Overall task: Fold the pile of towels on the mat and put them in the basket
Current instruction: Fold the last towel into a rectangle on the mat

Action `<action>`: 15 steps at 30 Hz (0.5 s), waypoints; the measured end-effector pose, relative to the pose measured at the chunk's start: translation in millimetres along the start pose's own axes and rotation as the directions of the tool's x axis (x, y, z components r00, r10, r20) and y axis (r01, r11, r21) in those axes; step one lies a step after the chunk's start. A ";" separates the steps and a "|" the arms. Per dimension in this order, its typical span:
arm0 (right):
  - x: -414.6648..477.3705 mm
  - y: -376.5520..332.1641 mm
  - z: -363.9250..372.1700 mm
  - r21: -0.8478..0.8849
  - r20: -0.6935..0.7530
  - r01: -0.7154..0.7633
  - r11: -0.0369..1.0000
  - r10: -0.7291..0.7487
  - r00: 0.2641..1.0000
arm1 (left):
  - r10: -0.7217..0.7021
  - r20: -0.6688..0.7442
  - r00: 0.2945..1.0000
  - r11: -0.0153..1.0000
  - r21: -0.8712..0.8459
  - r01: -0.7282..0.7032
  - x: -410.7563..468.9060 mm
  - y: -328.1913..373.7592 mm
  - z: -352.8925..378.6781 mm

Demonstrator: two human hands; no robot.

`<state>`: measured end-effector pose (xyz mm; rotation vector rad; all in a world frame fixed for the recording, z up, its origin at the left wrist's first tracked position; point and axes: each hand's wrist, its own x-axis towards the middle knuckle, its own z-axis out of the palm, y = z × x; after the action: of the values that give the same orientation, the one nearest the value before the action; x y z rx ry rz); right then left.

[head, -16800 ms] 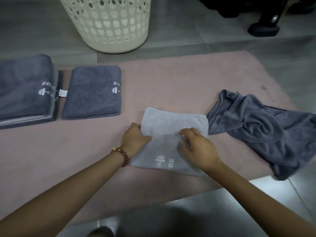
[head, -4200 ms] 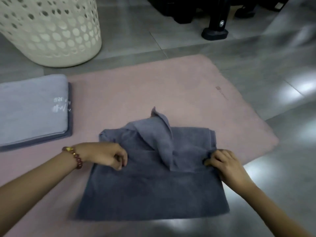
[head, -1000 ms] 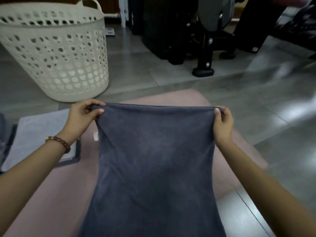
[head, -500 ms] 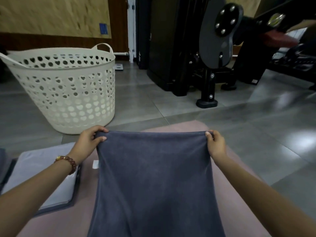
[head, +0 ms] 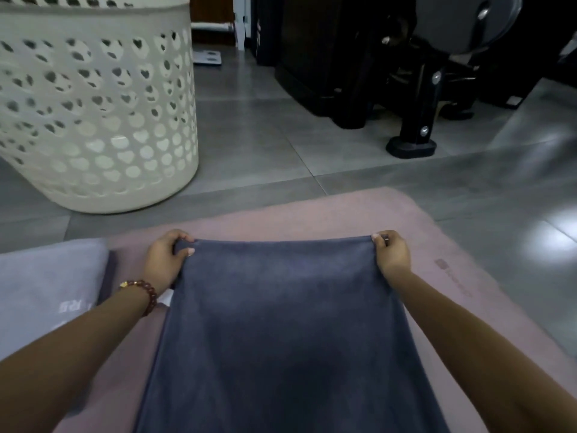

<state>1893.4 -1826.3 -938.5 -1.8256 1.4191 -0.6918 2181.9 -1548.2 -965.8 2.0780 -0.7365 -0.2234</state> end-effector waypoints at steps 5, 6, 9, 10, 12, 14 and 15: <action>-3.6 23.0 10.0 0.035 -0.035 -0.027 0.999 0.028 0.999 | 0.004 0.034 0.999 0.988 0.154 -0.009 4.3 -11.9 10.0; -7.1 23.2 9.7 0.017 -0.023 0.009 1.000 -0.008 1.000 | 0.008 0.041 0.999 0.979 0.203 -0.016 6.3 -11.5 10.3; -12.9 22.5 12.4 -0.128 0.096 0.104 0.986 -0.092 0.991 | 0.012 0.105 0.994 0.959 0.282 -0.041 8.0 -9.3 7.8; -11.9 21.6 13.0 -0.151 0.110 0.113 0.982 -0.097 0.989 | 0.003 0.134 0.991 0.954 0.296 -0.043 8.1 -7.9 6.5; -5.5 21.9 14.2 -0.150 0.105 0.095 0.984 -0.080 0.991 | -0.035 0.177 0.984 0.961 0.275 -0.015 10.4 -6.2 4.1; 1.9 20.7 14.0 -0.085 0.091 0.036 0.996 -0.029 0.995 | -0.044 0.181 0.983 0.983 0.183 0.011 14.6 -5.8 3.1; 5.4 20.4 13.8 -0.013 0.084 -0.014 1.000 0.015 0.996 | -0.043 0.165 0.985 0.993 0.116 0.024 15.8 -5.4 2.8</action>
<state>1893.4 -1831.6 -963.2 -1.8305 1.3837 -0.5927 2195.8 -1556.9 -970.0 2.1997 -0.8322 -0.3866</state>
